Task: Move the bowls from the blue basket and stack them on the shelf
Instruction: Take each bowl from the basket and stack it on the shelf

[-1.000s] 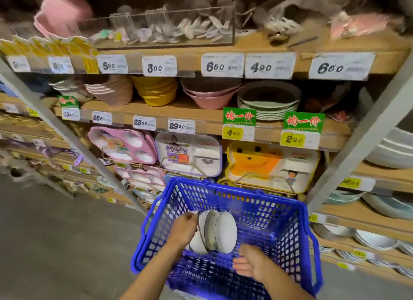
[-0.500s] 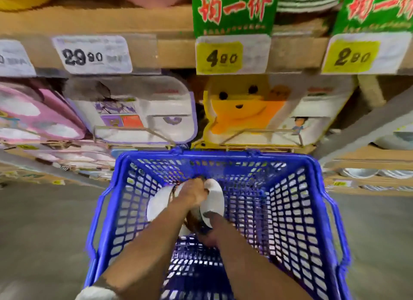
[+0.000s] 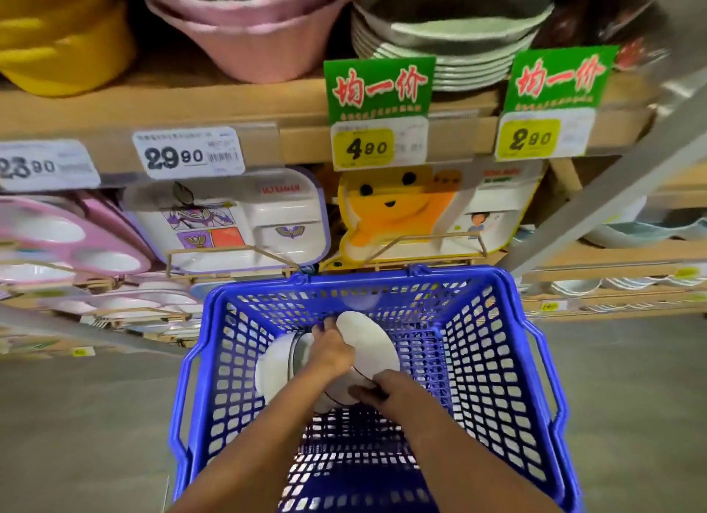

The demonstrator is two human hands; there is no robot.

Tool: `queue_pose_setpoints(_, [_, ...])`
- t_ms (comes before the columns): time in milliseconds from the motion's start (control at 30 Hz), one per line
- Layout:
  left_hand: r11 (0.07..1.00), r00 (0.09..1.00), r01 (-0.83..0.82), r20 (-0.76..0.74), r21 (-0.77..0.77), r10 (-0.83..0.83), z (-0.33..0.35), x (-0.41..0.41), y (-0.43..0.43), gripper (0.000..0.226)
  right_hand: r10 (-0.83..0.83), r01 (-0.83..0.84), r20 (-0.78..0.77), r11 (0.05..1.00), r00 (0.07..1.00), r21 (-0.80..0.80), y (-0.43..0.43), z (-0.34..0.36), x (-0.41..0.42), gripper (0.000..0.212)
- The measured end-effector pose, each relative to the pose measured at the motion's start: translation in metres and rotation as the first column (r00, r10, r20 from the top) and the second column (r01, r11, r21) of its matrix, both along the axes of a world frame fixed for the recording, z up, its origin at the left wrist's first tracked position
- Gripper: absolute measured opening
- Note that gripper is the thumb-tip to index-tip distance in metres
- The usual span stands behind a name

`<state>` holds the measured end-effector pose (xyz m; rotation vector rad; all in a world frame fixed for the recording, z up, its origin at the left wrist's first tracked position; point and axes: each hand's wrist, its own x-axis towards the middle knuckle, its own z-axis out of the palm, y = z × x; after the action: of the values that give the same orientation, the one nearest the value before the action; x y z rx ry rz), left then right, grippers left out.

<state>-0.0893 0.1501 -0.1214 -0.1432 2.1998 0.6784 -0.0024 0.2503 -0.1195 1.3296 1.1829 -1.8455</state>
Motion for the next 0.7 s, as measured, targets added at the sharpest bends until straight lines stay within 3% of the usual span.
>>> queue_pose_setpoints(33, [0.998,0.999,-0.047,0.007,0.051,0.046,0.011,0.0,-0.003,0.064,-0.011,0.011,-0.011,1.0,1.0,-0.005,0.007,0.008,0.0,0.018])
queue_pose_setpoints(133, [0.976,0.991,-0.135,0.042,0.173,0.13,0.048,-0.002,-0.011,0.051,-0.055,0.056,0.025,0.998,0.998,-0.02,0.024,0.038,-0.001,0.029])
queue_pose_setpoints(267, [0.92,0.979,-0.196,0.123,0.338,0.164,0.098,-0.005,-0.017,0.047,0.138,-0.137,-0.047,0.99,0.989,0.027,0.054,0.093,0.001,0.041])
queue_pose_setpoints(467, [0.722,0.912,-0.399,0.329,0.566,0.246,0.162,0.001,-0.019,0.03,0.352,-0.321,-0.256,0.934,0.9,0.154,0.091,0.178,-0.004,0.053])
queue_pose_setpoints(600, [0.567,0.901,-0.43,0.373,0.703,0.221,0.198,0.013,-0.005,0.047,0.414,-0.338,-0.3,0.901,0.86,0.272,0.104,0.221,0.012,0.054])
queue_pose_setpoints(700, [0.547,0.913,-0.408,0.321,0.731,0.252,0.223,0.028,0.015,0.066,0.423,-0.293,-0.351,0.883,0.835,0.367,0.113,0.246,0.03,0.05])
